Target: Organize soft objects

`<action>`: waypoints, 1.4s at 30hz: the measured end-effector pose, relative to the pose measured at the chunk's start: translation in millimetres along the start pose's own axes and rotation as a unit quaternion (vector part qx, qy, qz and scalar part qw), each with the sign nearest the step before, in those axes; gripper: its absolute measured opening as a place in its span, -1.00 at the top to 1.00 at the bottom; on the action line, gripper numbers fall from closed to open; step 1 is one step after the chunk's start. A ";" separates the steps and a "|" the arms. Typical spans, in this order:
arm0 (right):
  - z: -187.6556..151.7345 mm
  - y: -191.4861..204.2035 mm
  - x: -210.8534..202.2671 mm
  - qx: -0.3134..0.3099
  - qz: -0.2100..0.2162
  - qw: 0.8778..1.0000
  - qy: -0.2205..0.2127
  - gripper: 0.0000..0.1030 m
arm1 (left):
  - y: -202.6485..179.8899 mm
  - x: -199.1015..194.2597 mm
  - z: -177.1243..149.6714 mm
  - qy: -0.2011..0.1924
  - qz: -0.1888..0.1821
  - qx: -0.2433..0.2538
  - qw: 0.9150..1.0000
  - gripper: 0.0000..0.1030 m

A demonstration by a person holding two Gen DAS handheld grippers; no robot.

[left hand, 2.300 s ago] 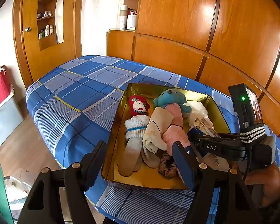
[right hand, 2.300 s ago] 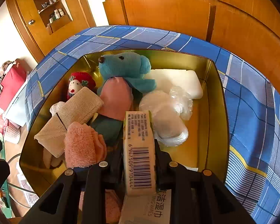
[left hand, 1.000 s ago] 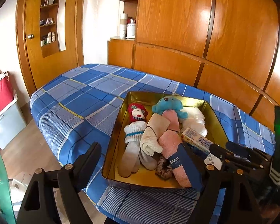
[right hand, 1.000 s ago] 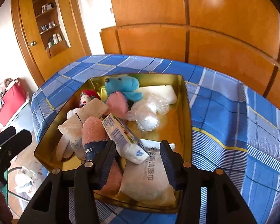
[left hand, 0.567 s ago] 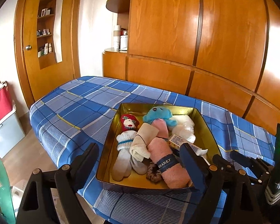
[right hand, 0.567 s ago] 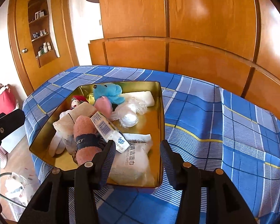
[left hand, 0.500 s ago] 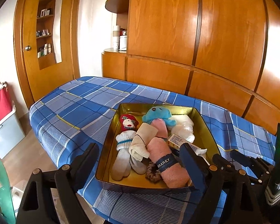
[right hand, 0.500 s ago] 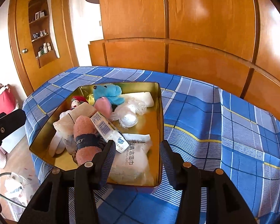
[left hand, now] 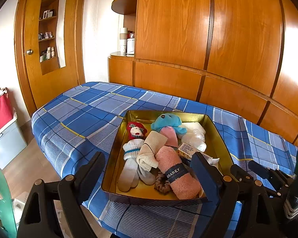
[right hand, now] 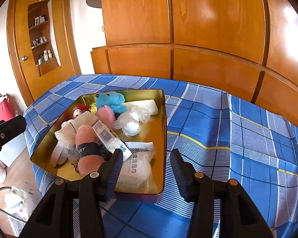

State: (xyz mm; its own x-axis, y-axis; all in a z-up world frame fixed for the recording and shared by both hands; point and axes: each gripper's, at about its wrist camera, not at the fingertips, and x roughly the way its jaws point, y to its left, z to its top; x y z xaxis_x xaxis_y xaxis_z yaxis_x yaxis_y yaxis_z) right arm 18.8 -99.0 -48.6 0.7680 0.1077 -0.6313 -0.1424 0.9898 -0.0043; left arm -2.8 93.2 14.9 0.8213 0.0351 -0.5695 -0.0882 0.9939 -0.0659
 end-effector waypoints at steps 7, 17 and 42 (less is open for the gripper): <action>-0.7 -0.8 -0.1 0.001 0.002 1.000 -0.002 0.04 | 1.1 0.6 -1.1 0.004 0.001 0.000 1.000 -0.73; -0.5 -0.7 -1.7 0.003 0.004 1.000 -0.003 0.04 | 2.6 2.5 -1.3 0.006 0.004 -0.001 1.000 -0.74; -3.0 -3.3 0.6 0.008 0.003 1.000 -0.001 0.04 | 3.8 4.4 -3.2 0.010 0.004 -0.002 1.000 -0.75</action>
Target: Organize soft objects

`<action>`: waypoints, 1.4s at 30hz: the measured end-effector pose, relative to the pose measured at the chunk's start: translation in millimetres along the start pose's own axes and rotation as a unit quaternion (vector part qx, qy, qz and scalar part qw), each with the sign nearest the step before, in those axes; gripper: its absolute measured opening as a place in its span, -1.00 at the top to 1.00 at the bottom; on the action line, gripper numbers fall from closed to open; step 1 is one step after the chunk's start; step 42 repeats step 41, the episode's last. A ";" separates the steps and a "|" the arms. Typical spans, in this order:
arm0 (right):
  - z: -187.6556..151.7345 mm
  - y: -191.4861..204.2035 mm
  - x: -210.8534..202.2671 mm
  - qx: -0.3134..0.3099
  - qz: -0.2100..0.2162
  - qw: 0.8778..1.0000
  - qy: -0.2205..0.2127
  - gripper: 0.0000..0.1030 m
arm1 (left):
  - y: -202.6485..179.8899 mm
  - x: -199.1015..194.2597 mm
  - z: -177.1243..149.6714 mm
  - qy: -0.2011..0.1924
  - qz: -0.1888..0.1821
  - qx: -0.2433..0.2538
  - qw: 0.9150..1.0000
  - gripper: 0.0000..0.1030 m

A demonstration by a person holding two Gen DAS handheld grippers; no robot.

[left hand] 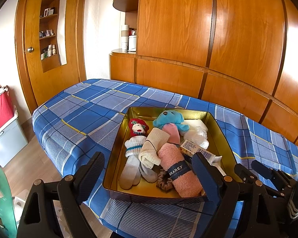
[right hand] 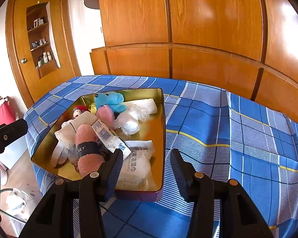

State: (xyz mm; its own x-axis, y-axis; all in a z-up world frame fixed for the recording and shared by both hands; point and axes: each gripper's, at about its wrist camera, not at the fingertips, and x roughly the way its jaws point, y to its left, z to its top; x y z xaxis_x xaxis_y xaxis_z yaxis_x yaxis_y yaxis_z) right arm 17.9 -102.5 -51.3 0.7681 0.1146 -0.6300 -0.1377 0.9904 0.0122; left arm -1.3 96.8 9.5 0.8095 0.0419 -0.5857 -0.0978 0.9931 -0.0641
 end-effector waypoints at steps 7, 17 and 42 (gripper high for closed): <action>-0.4 0.1 -0.2 0.000 0.000 1.000 0.000 0.04 | 0.1 -0.2 -0.2 0.000 0.000 0.000 1.000 -0.75; -1.5 -1.0 0.4 0.002 0.000 1.000 0.004 0.04 | -0.7 0.1 -1.9 0.002 0.000 0.003 1.000 -0.75; 2.3 -47.6 -7.1 0.033 -0.045 0.998 0.014 0.04 | -8.1 5.6 4.4 -0.001 -0.029 0.014 0.999 -0.92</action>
